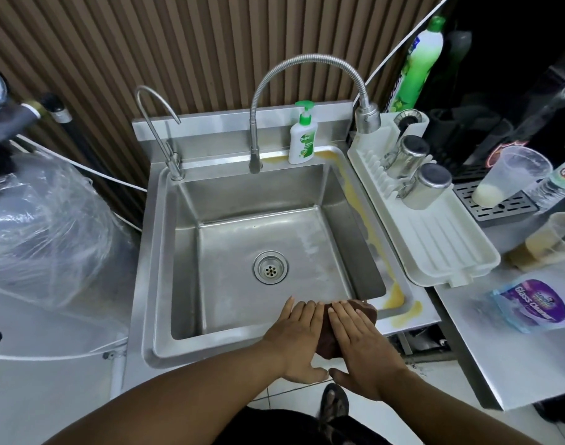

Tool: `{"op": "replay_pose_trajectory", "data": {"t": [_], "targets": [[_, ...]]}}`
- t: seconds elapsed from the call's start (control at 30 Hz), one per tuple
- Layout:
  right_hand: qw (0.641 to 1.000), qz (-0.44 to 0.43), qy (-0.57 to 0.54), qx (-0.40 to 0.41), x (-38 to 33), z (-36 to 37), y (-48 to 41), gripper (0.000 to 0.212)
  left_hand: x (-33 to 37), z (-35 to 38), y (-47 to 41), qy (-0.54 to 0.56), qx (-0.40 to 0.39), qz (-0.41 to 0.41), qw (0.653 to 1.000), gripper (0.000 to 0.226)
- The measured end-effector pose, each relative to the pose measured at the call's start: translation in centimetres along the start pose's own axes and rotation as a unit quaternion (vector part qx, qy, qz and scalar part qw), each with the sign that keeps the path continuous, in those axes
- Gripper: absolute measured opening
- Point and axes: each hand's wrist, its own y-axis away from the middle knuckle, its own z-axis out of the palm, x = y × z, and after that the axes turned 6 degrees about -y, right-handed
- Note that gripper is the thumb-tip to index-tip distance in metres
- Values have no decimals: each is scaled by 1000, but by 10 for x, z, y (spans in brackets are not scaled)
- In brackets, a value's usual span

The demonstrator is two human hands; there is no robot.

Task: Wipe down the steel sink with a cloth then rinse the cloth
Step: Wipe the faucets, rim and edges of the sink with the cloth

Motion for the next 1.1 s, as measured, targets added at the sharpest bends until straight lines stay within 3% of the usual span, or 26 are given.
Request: {"op": "replay_pose_trajectory", "data": {"t": [0.4,0.67,0.9,1.0,1.1], "targets": [[996,73,-24,-49,19,1,14,115,17,-9,-30,-14,-34,22,999,128],[997,54,-22,-56,56,-1,22,122,37,-10,-54,-6,-32,17,999,130],[995,38,-29,-85,95,-9,34,110,66,-18,-74,2,-41,-8,999,134],[998,26,-38,-46,94,-17,35,103,66,-24,-76,25,-58,-6,998,139],[993,52,-105,20,77,-25,31,97,55,-21,-59,85,-28,-35,995,123]]}}
